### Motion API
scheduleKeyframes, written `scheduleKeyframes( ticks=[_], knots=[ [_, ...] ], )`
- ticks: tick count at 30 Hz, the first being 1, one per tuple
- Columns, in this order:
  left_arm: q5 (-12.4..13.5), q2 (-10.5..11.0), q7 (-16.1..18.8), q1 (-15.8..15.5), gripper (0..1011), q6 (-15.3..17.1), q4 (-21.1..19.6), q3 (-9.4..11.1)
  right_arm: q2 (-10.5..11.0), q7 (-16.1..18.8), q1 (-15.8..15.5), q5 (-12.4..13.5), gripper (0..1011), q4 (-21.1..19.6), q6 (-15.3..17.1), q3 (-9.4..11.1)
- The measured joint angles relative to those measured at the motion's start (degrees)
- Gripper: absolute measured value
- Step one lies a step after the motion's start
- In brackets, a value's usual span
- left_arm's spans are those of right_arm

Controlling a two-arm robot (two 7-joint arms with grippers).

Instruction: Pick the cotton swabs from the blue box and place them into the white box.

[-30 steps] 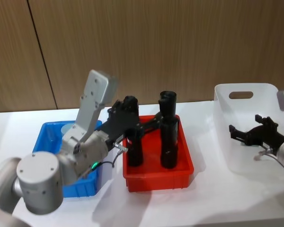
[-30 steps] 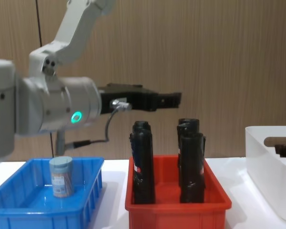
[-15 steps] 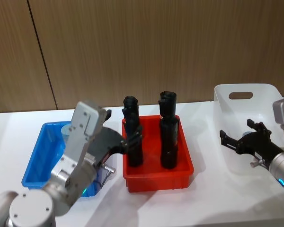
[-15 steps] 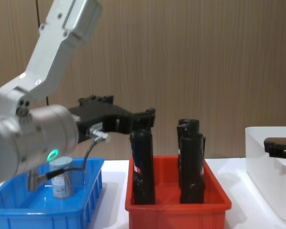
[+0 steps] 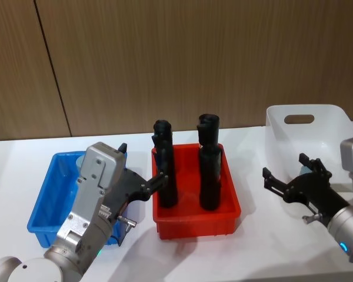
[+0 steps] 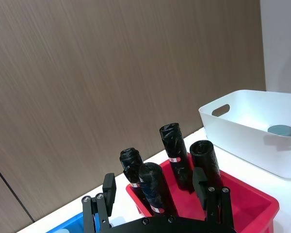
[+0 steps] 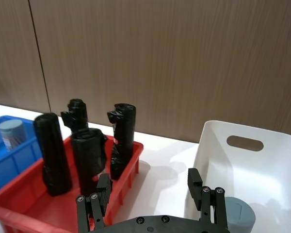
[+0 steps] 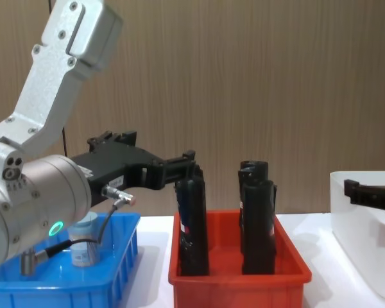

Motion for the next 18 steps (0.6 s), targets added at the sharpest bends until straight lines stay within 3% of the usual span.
scheduleKeyframes(
  ticks=[11, 18],
  knots=[
    [0.0, 0.0, 0.1, 0.0, 999, 0.0, 0.0, 0.0, -0.2, -3.1, -6.1, 0.9, 1001, -8.2, -1.3, -0.5],
    [0.0, 0.0, 0.1, 0.0, 1000, 0.0, 0.0, 0.0, -0.3, -4.0, -7.8, 1.0, 1002, -10.4, -1.7, -0.7]
  ],
)
